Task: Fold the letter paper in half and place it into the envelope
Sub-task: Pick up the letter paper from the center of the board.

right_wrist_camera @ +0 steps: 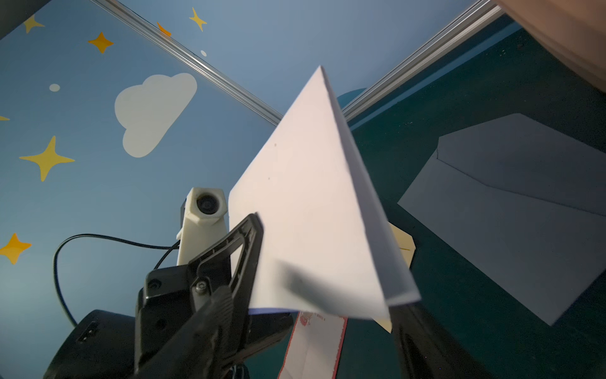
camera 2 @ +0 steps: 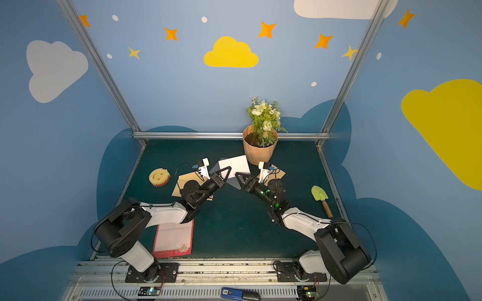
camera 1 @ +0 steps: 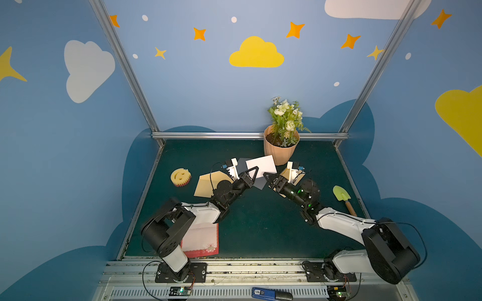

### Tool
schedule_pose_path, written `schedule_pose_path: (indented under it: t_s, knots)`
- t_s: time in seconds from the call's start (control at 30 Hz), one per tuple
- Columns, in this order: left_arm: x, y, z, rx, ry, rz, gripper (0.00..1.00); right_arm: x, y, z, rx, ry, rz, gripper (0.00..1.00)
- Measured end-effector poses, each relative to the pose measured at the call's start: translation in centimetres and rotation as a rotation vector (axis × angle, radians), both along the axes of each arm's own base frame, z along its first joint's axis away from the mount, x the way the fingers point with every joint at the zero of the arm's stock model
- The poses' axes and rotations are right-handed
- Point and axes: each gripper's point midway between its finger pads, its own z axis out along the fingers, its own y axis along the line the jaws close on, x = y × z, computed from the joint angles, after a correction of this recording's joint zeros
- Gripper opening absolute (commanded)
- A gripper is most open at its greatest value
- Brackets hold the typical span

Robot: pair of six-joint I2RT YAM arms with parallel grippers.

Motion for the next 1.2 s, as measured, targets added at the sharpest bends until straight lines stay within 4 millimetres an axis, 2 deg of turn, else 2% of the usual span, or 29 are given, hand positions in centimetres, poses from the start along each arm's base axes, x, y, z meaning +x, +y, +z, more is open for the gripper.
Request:
schedule_pose_path:
  t_s: [0.3, 0.53, 0.9, 1.03, 1.13, 1.2]
  knots:
    - [-0.3, -0.2, 1.0, -0.041, -0.009, -0.026, 0.04, 0.2, 0.9, 2.2, 0.043, -0.054, 0.031, 0.72]
    - [-0.7, -0.7, 1.4, -0.054, -0.012, -0.063, 0.04, 0.2, 1.5, 2.5, 0.051, -0.067, 0.063, 0.66]
    - [-0.9, -1.1, 1.9, -0.066, -0.012, -0.095, 0.04, -0.2, 1.9, 3.5, 0.054, -0.127, 0.094, 0.23]
    - [-0.8, -1.2, 1.7, -0.059, -0.007, -0.100, 0.04, -0.3, 1.9, 3.9, 0.054, -0.145, 0.096, 0.11]
    - [-0.8, -1.2, 1.8, -0.059, -0.009, -0.100, 0.10, -0.3, 1.8, 3.8, 0.046, -0.142, 0.091, 0.00]
    - [-0.9, -1.3, 1.7, -0.056, -0.004, -0.108, 0.21, -0.2, 1.7, 3.6, 0.035, -0.132, 0.087, 0.00]
